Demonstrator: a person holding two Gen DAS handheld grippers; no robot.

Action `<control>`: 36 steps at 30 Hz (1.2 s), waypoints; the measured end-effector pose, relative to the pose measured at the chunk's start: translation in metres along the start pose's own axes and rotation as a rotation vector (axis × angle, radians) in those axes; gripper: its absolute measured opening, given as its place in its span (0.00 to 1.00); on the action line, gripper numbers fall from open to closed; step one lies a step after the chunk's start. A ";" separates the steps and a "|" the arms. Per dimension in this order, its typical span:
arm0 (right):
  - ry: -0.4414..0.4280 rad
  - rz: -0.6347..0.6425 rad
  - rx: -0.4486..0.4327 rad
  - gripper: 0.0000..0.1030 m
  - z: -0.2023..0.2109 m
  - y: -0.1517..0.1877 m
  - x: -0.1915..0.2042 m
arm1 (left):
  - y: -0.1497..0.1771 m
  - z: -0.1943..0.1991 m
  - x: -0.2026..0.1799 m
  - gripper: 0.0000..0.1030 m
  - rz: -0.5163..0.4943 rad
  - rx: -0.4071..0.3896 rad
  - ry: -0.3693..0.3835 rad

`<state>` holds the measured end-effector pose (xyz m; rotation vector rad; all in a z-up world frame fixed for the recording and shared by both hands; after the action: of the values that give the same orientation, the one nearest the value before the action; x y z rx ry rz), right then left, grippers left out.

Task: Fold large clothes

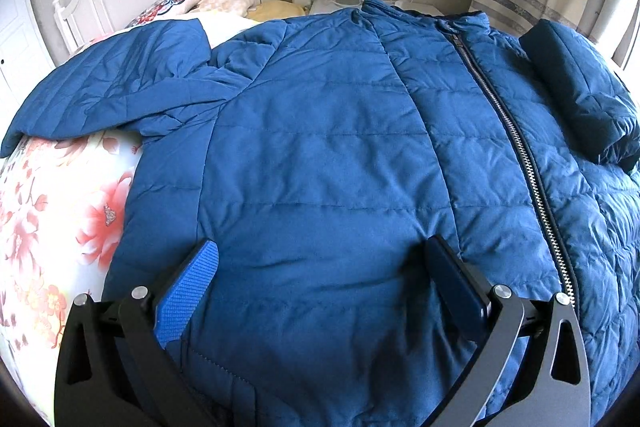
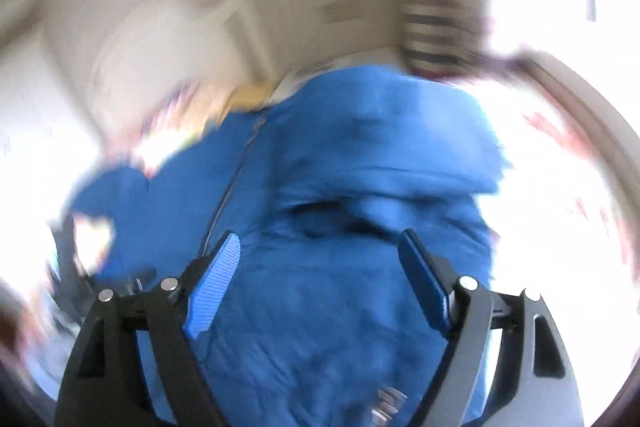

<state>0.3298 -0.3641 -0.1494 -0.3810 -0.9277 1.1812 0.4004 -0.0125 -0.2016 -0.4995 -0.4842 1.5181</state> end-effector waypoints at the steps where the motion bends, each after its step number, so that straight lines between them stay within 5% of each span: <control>1: 0.002 -0.107 0.005 0.79 -0.003 -0.005 -0.028 | 0.000 0.000 0.000 0.96 0.001 0.000 0.001; 4: -0.044 -0.260 0.026 0.74 -0.024 -0.015 -0.069 | 0.000 0.001 -0.001 0.96 0.001 0.001 0.000; 12: -0.045 -0.382 0.034 0.75 -0.080 -0.051 -0.078 | 0.000 0.001 -0.001 0.96 0.001 0.000 0.000; 14: -0.012 -0.335 -0.009 0.62 -0.077 -0.061 -0.070 | 0.001 0.001 -0.001 0.96 0.000 0.000 0.000; 16: 0.014 -0.267 -0.104 0.27 -0.063 -0.072 -0.058 | 0.001 0.001 -0.001 0.96 0.000 0.000 0.000; 21: 0.005 0.010 -0.252 0.18 -0.031 -0.103 0.027 | 0.001 0.001 -0.002 0.96 0.000 0.000 -0.001; 27: -0.143 0.403 -0.252 0.22 -0.020 -0.099 0.197 | 0.000 0.002 -0.002 0.96 0.001 -0.001 0.000; 29: -0.252 0.502 -0.150 0.44 -0.039 -0.080 0.251 | -0.001 0.002 -0.001 0.96 0.004 0.000 0.006; 30: -0.271 0.560 -0.111 0.67 -0.045 -0.067 0.273 | -0.001 0.002 0.000 0.96 0.007 0.000 0.011; 33: -0.246 0.644 -0.117 0.69 -0.045 -0.047 0.303 | -0.003 0.002 0.001 0.96 0.014 -0.003 0.021; 36: -0.274 0.559 -0.134 0.68 -0.035 -0.051 0.290 | -0.004 0.001 0.003 0.96 0.017 -0.002 0.027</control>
<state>0.4124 -0.1132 -0.0142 -0.6231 -1.1839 1.7152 0.4035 -0.0098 -0.1986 -0.5263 -0.4613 1.5252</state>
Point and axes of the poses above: each gripper's, at about its wrist camera, not at the fingertips, and z roughly against the way its jaws point, x to its left, y to its underside, the point moved 8 cm from there along -z, roughly the way its jaws point, and after that the axes turned 5 degrees about z, right-handed, at the moved point
